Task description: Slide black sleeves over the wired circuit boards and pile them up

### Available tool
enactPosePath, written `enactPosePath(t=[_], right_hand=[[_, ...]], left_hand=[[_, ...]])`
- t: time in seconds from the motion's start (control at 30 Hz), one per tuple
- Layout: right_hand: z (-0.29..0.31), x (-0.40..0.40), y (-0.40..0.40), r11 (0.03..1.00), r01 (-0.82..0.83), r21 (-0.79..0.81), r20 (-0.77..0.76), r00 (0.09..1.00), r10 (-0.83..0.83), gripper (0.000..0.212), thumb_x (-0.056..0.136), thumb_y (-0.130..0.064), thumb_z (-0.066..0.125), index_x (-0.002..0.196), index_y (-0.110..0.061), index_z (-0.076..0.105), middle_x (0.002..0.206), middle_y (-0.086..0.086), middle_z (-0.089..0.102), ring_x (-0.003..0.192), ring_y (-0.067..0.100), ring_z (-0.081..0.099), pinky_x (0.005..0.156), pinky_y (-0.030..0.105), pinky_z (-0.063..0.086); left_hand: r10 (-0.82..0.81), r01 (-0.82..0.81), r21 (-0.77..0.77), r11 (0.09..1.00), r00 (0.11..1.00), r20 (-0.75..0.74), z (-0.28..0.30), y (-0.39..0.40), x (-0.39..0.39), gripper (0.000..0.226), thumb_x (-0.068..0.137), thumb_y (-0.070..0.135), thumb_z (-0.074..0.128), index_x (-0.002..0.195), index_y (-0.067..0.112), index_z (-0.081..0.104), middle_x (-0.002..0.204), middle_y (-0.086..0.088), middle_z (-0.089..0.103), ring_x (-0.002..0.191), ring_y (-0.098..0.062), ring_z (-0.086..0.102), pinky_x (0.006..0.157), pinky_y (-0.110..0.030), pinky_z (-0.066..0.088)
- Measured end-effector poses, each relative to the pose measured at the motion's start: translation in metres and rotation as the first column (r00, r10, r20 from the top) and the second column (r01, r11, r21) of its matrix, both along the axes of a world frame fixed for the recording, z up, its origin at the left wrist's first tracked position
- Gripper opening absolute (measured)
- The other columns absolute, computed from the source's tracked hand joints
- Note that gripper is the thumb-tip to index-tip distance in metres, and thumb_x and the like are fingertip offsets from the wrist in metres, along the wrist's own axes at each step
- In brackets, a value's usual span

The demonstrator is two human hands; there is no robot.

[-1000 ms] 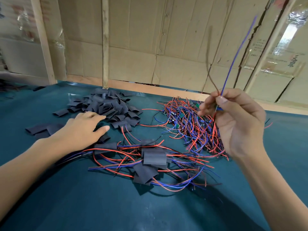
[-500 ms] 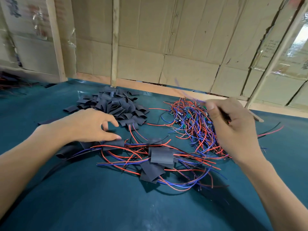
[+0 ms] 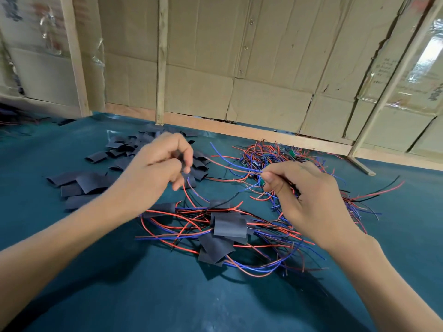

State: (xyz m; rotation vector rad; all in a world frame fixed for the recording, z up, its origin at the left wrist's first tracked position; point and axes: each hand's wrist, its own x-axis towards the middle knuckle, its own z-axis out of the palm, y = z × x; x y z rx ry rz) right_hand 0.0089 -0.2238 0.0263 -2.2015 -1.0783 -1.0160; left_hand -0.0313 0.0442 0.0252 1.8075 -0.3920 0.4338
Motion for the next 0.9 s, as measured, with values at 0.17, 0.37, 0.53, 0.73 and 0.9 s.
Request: enactPosePath(t=[0.17,0.37,0.53,0.73,0.9], right_hand=[[-0.001,-0.004,0.002,0.999,-0.025,-0.046,-0.027,0.999,0.024,0.015,0.096,-0.016,0.06,0.099,-0.009,0.073,0.08,-0.006,0.069,0.073,0.018,0.06,0.074,0.033,0.047],[-0.002,-0.004,0.005,0.993,-0.021,-0.116,0.005,1.0,0.022,0.013,0.095,-0.014,0.062,0.097,-0.008,0.073,0.084,-0.005,0.071,0.077,0.015,0.059,0.071,0.041,0.052],[-0.001,-0.006,0.007,0.983,-0.023,-0.183,0.002,1.0,0.023,0.019,0.099,-0.02,0.058,0.098,-0.008,0.073,0.086,-0.006,0.071,0.077,0.016,0.063,0.074,0.041,0.048],[0.006,-0.016,0.013,0.881,0.153,-0.448,0.059,0.988,-0.142,0.02,0.096,-0.023,0.055,0.1,-0.015,0.073,0.08,0.0,0.073,0.073,0.029,0.067,0.078,0.045,0.05],[0.002,-0.027,0.027,0.881,0.0,-0.473,-0.175,0.98,-0.093,0.039,0.092,-0.005,0.056,0.131,-0.009,0.061,0.106,0.01,0.068,0.097,0.034,0.064,0.086,0.048,0.05]], left_hand=[[-0.301,0.21,-0.424,0.881,0.94,-0.159,-0.001,-0.022,-0.021,0.024,0.046,0.002,0.032,0.064,0.013,0.044,0.075,-0.008,0.021,0.06,-0.02,0.015,0.051,-0.027,0.014],[-0.242,0.091,-0.384,0.919,0.898,-0.368,0.009,-0.02,-0.011,0.034,0.066,0.024,0.068,0.096,0.009,0.062,0.063,0.005,0.027,0.052,-0.013,0.013,0.043,-0.013,0.016],[-0.141,0.099,-0.126,0.987,0.912,-0.385,0.0,-0.025,-0.008,0.031,0.092,0.037,0.065,0.081,0.01,0.073,0.055,0.001,0.025,0.048,-0.016,0.012,0.042,-0.017,0.016],[-0.058,0.07,0.032,0.997,0.962,-0.268,-0.011,-0.033,-0.007,0.029,0.1,0.03,0.055,0.083,0.021,0.077,0.056,0.002,0.047,0.038,-0.013,0.025,0.041,-0.016,0.02],[-0.027,0.037,0.354,0.934,0.999,-0.032,-0.02,-0.044,-0.015,0.029,0.096,0.048,0.045,0.081,0.035,0.067,0.054,0.009,0.05,0.046,-0.006,0.038,0.045,-0.021,0.031]])
